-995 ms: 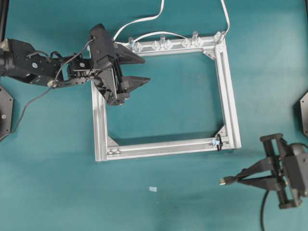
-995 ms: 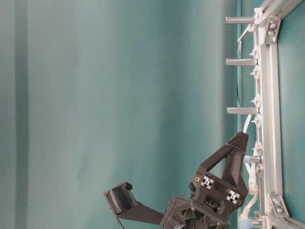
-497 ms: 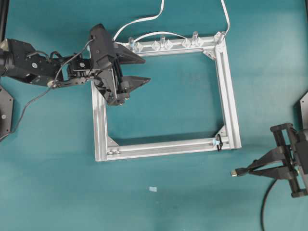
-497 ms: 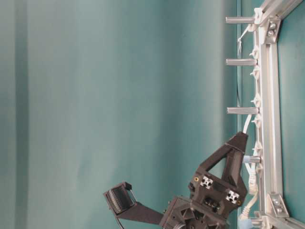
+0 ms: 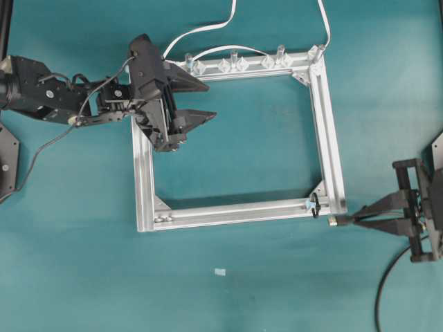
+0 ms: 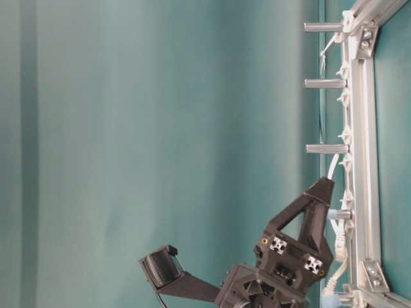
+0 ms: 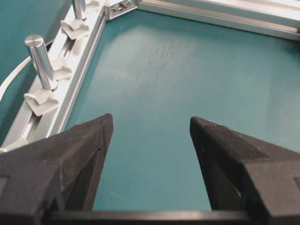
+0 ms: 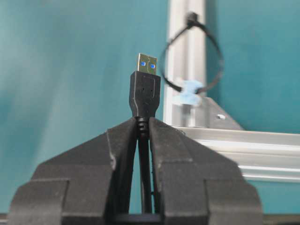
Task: Insert the wire through the string loop located on the right side.
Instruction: 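Move the right gripper with the USB plug left toward the zip-tie loop, then push the USB plug through the black zip-tie loop with the right gripper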
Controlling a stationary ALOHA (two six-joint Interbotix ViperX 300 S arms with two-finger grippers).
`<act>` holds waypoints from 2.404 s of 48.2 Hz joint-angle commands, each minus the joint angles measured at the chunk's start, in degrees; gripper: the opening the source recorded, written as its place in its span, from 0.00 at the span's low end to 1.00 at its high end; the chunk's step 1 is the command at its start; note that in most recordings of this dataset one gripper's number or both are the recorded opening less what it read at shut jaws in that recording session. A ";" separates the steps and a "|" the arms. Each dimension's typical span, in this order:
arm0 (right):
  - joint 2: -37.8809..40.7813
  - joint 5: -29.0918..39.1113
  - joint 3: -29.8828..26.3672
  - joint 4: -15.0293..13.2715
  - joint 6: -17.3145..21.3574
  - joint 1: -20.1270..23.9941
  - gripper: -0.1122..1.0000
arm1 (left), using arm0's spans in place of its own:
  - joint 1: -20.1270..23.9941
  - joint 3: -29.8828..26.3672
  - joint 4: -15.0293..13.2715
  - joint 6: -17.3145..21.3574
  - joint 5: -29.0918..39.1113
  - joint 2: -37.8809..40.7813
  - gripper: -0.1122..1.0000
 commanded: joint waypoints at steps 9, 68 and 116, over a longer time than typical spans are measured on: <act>0.44 -0.70 0.18 -0.09 -1.41 -1.14 0.20 | -0.09 -1.05 0.18 -0.09 -0.35 -1.67 0.72; 2.11 -0.62 0.18 -0.09 -1.49 -2.99 0.20 | -0.09 -1.05 0.18 0.00 -0.35 -1.67 0.71; 7.73 -0.70 -2.11 0.00 -1.49 -3.08 0.20 | -0.62 -0.79 0.26 0.09 -0.35 -2.64 0.71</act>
